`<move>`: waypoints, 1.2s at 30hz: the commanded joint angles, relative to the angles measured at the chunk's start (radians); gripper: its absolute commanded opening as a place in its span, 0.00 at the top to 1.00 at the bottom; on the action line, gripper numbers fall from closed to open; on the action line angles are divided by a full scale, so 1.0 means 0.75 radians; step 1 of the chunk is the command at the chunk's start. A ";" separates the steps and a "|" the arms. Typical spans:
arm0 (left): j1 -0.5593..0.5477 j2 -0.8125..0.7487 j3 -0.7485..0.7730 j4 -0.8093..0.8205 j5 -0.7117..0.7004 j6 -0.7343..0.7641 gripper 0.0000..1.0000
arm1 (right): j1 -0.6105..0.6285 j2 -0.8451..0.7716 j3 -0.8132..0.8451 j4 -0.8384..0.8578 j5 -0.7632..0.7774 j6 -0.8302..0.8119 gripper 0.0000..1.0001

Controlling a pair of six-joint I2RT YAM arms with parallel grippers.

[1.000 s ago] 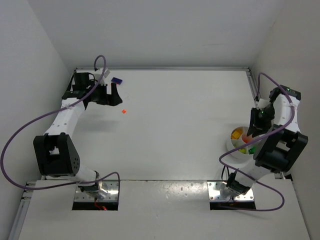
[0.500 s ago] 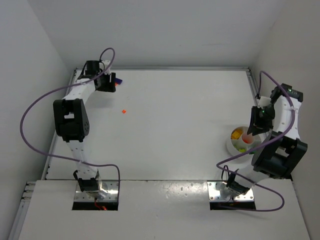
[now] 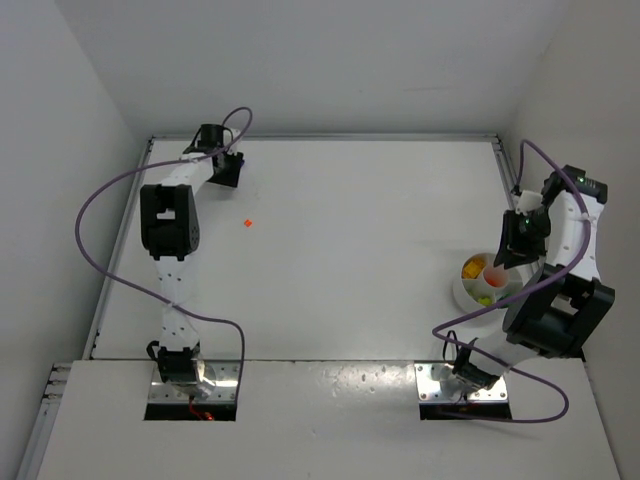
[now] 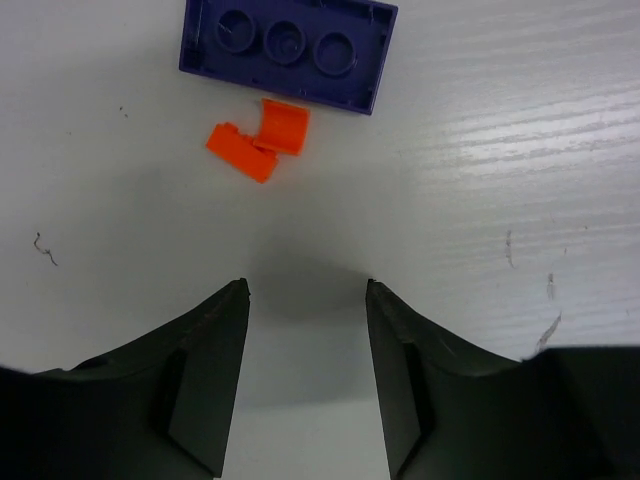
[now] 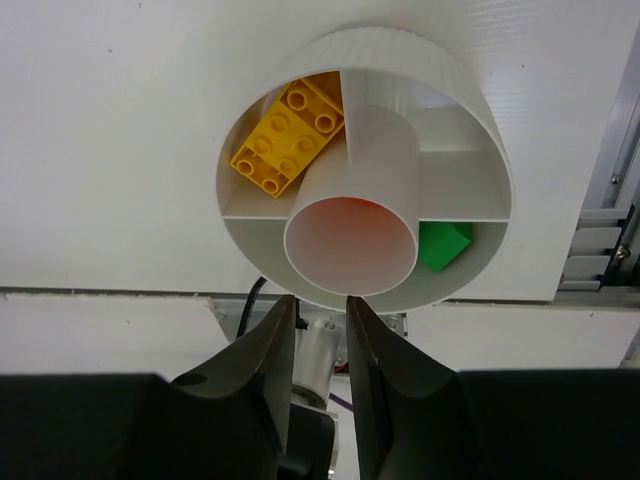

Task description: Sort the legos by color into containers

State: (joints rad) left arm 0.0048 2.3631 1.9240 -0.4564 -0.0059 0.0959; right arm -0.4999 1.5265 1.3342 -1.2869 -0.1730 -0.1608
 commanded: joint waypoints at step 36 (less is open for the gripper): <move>0.004 0.390 0.591 -0.230 0.090 -0.050 0.48 | 0.008 0.006 0.078 0.002 -0.052 -0.009 0.72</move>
State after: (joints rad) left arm 0.0017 2.6358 2.3798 -0.5579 0.0380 0.0479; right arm -0.4995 1.5326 1.3548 -1.2877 -0.1944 -0.1608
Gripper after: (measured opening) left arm 0.533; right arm 0.276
